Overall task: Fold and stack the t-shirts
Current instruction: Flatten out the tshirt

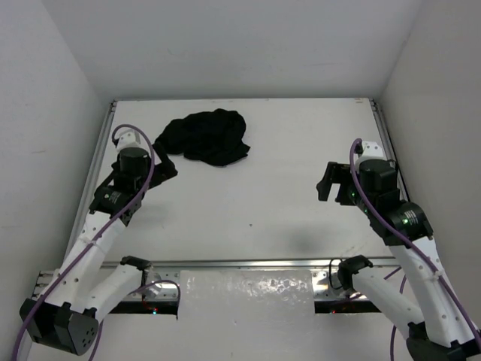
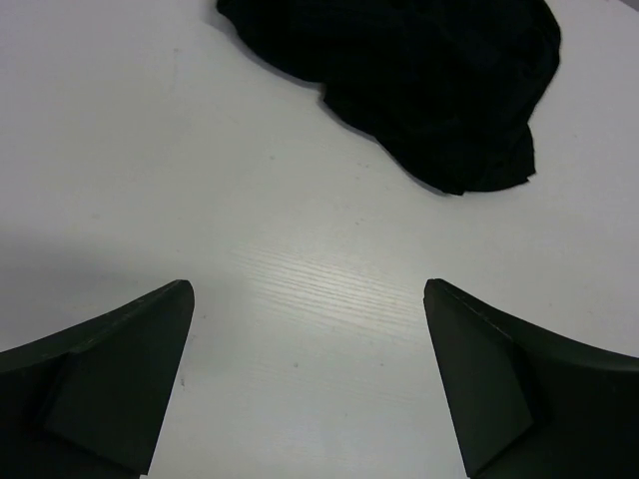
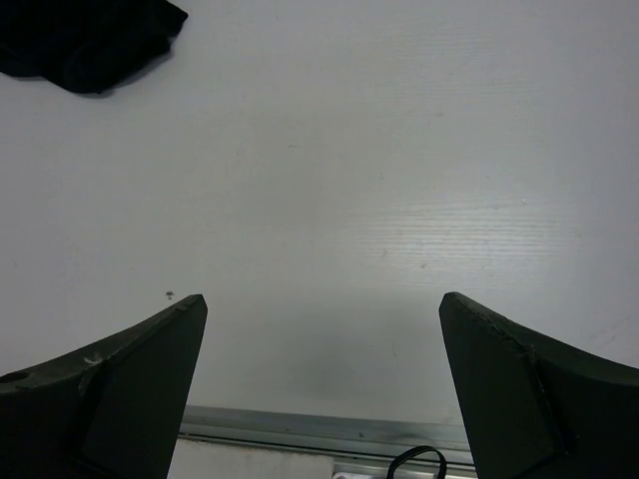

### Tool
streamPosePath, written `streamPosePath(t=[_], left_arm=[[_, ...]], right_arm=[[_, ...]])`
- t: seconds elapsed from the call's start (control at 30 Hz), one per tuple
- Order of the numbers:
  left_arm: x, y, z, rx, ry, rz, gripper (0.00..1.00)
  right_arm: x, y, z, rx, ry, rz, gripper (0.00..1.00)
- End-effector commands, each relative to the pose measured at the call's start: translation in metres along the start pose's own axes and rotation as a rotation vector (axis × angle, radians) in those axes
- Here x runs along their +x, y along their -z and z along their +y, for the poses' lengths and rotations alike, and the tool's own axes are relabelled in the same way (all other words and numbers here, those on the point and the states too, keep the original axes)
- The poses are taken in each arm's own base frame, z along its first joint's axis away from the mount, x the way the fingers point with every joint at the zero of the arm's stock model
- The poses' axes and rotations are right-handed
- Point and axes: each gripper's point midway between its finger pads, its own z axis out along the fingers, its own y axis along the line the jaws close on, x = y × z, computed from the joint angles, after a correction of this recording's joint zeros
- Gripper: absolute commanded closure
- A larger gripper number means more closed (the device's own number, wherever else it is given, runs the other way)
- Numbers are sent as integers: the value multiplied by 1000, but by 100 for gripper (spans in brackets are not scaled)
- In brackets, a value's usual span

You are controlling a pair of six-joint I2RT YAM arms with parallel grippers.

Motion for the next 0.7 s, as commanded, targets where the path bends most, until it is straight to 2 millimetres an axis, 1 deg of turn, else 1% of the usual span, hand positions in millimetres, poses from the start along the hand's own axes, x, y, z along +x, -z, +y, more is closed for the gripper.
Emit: streamPosePath(t=[0.0,0.07,0.13,0.17,0.2,0.23,0.27,0.3,0.33,0.37,0.4,0.43,0.47,0.5,0.53,0.57,0.6,0.63,0.67], left_arm=[[-9,5,-24,137,9,-19,0],[-7,5,-28,142,49,-1,0],[-1,-2,-32,134,124,37,0],[2,-5,-38,147,150,58,0],[12,-15,-41,118,198,102,0],[16,-17,-54,126,193,115,0],[12,-23,-54,67,184,73,0],[32,-34,-69,27,143,121,0],[16,-38,-77,-25,134,77,0],[31,-59,-82,-86,97,121,0],[29,-66,-90,-101,81,122,0],[14,-73,-107,-89,85,97,0],[25,-97,-106,-147,51,116,1],[24,-106,-110,-162,36,113,1],[9,-114,-124,-154,41,82,2],[23,-135,-123,-201,4,115,3],[5,-140,-140,-189,19,81,4],[5,-149,-136,-234,-1,73,5],[2,-167,-144,-252,-16,67,6]], right_arm=[[-16,0,11,-41,-4,-42,1],[-16,-2,14,-55,-6,-33,1],[-11,-7,16,-67,-6,-13,1],[-11,-8,20,-84,-7,-10,1],[-9,-10,25,-110,-6,2,1],[-5,-12,27,-125,-6,18,1],[-2,-17,30,-132,-11,39,1],[1,-18,35,-158,-11,63,1],[4,-22,37,-163,-13,81,1],[5,-24,38,-165,-15,85,1],[5,-26,38,-164,-16,87,1],[11,-28,43,-191,-17,106,1],[11,-30,45,-202,-23,106,1],[14,-32,46,-209,-24,115,1],[17,-32,50,-233,-29,126,1],[17,-34,53,-248,-29,126,1],[22,-36,55,-260,-29,138,1],[24,-36,57,-274,-31,148,1],[28,-38,58,-279,-31,160,1]])
